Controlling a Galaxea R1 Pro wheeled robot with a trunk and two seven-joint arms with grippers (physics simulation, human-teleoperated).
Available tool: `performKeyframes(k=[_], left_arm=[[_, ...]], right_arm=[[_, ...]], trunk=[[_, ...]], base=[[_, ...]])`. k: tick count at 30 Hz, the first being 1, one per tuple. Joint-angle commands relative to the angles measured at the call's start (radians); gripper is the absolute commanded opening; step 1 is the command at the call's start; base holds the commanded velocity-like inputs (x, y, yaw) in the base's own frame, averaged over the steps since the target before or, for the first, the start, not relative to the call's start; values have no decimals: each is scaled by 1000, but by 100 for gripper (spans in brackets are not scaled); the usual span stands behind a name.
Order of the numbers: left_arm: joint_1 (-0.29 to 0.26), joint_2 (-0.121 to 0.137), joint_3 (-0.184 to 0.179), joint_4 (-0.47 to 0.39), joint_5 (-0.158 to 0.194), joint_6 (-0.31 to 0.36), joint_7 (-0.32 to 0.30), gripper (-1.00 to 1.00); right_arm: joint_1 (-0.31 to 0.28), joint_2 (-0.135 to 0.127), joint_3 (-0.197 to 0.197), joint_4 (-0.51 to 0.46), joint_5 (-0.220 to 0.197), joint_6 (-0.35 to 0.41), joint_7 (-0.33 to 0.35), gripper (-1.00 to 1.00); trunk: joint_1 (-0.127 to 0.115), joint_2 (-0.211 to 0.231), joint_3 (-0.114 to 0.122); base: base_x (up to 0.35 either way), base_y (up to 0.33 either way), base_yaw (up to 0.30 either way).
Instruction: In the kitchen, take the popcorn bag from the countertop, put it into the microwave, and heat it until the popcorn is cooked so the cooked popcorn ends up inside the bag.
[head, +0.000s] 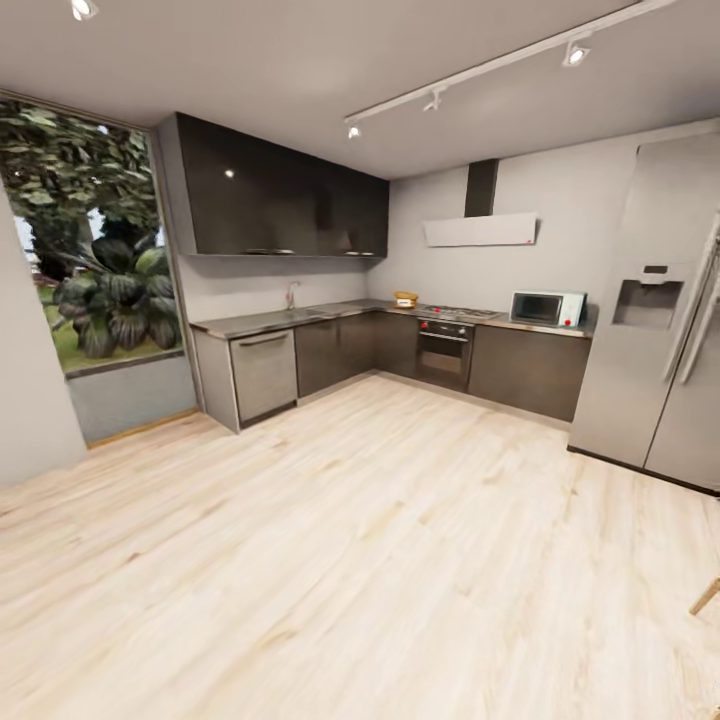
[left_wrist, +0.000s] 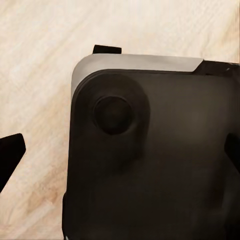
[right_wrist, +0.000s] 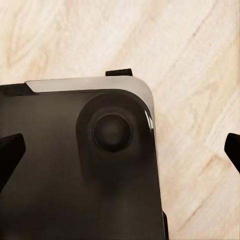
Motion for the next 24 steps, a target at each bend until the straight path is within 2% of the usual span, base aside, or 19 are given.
performKeyframes(k=[1, 13, 24], left_arm=[[0, 1, 1, 0, 10, 1, -4, 100], [0, 2, 1, 0, 10, 9, -4, 100], [0, 2, 1, 0, 10, 9, -4, 100]], right_arm=[[-1, 0, -1, 2, -9, -6, 2, 100], [-1, 0, -1, 2, -5, -6, 2, 100], [-1, 0, -1, 2, 0, -6, 2, 100]], trunk=[[1, 0, -1], [1, 0, -1], [1, 0, -1]], base=[[331, 0, -247], [331, 0, -237], [331, 0, -18]])
